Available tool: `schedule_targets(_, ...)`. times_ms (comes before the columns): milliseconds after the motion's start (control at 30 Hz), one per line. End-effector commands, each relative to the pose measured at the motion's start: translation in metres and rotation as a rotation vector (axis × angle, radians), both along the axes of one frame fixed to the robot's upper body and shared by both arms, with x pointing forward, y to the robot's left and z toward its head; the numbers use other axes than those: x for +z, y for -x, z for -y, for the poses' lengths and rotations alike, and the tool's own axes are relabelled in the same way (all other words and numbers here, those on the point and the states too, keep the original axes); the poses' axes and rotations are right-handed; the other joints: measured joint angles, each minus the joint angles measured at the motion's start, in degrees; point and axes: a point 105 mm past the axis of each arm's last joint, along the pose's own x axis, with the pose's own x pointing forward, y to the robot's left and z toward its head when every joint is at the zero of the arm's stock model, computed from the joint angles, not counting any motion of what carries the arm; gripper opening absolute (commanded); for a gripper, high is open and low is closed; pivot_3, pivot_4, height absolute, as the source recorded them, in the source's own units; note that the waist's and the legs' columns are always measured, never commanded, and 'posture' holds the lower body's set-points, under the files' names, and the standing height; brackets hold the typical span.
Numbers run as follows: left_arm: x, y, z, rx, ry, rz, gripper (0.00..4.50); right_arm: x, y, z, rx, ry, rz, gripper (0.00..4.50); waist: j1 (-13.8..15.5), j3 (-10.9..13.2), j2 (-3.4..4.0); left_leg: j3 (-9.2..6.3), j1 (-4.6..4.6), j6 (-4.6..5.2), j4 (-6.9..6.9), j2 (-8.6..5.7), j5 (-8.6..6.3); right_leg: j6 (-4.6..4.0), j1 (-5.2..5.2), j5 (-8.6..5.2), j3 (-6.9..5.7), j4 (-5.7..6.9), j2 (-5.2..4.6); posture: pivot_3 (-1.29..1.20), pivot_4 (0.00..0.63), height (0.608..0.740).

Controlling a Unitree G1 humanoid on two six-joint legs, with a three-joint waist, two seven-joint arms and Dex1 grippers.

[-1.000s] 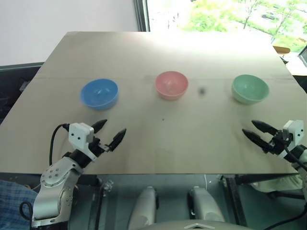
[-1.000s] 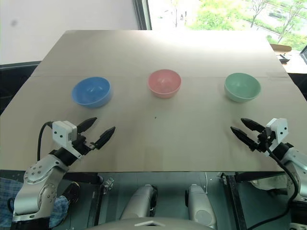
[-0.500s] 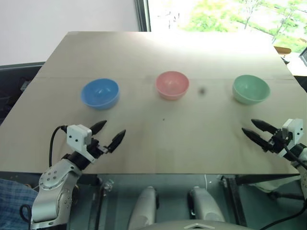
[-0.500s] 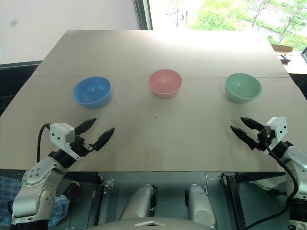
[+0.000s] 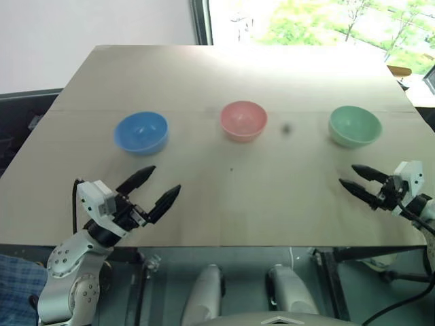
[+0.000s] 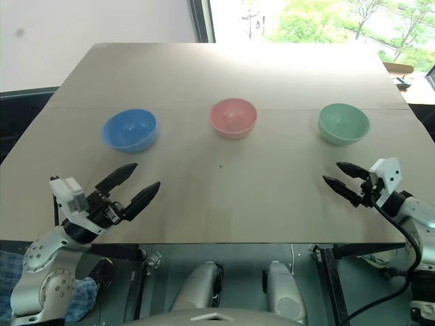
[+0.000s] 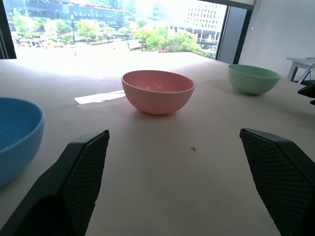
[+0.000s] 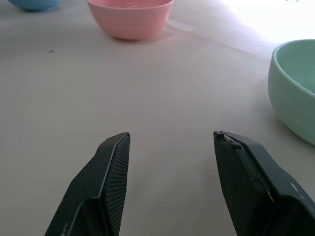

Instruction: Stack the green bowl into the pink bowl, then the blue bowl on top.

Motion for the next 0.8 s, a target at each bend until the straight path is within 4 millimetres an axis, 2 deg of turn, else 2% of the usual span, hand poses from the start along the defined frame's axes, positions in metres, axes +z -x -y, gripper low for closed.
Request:
schedule_targets(33, 0.021, 0.002, -0.003, 0.020, 0.029, 0.096, 4.50, 0.034, -0.014, -0.020, 0.084, 0.117, 0.124, 2.83, 0.02, 0.00, 0.00, -0.03, 0.00, 0.00, 0.00, 0.01, 0.00, 0.00, 0.01, 0.00, -0.03, 0.00, 0.01, 0.00, 0.150, 0.740)
schedule_targets(167, 0.029, 0.001, 0.000, 0.015, 0.061, 0.126, 4.50, 0.066, -0.038, -0.055, 0.206, 0.342, 0.239, 2.83, 0.17, -0.06, -0.07, 0.05, 0.01, 0.00, 0.02, 0.02, 0.00, 0.03, -0.04, 0.02, 0.04, 0.03, 0.02, 0.00, 0.150, 0.740)
schedule_targets(300, 0.035, -0.002, 0.002, 0.028, 0.085, 0.148, 4.50, 0.083, -0.063, -0.076, 0.225, 0.503, 0.268, 2.83, 0.10, -0.05, -0.07, -0.02, -0.08, 0.00, 0.02, 0.01, 0.00, 0.03, -0.06, 0.02, -0.02, -0.04, 0.01, 0.00, 0.150, 0.740)
schedule_targets(367, 0.034, -0.001, 0.007, 0.004, 0.086, 0.147, 4.50, 0.088, -0.071, -0.101, 0.306, 0.559, 0.296, 2.83, 0.09, -0.05, -0.08, -0.03, -0.07, 0.00, 0.02, 0.02, 0.00, 0.02, -0.06, 0.03, -0.03, -0.04, 0.02, 0.00, 0.150, 0.740)
schedule_targets(500, 0.034, 0.000, 0.015, -0.041, 0.079, 0.147, 4.50, 0.083, -0.083, -0.134, 0.421, 0.653, 0.311, 2.83, -0.04, -0.05, -0.08, -0.03, -0.07, -0.01, 0.00, 0.03, 0.00, 0.01, -0.07, 0.03, -0.03, -0.05, 0.02, 0.00, 0.150, 0.740)
schedule_targets(800, 0.034, 0.005, 0.029, -0.077, 0.068, 0.163, 4.50, 0.064, -0.102, -0.173, 0.531, 0.793, 0.311, 2.83, 0.04, -0.04, -0.08, -0.10, -0.17, -0.01, 0.00, -0.02, 0.01, 0.00, -0.13, 0.03, -0.10, -0.06, -0.04, 0.00, 0.150, 0.740)
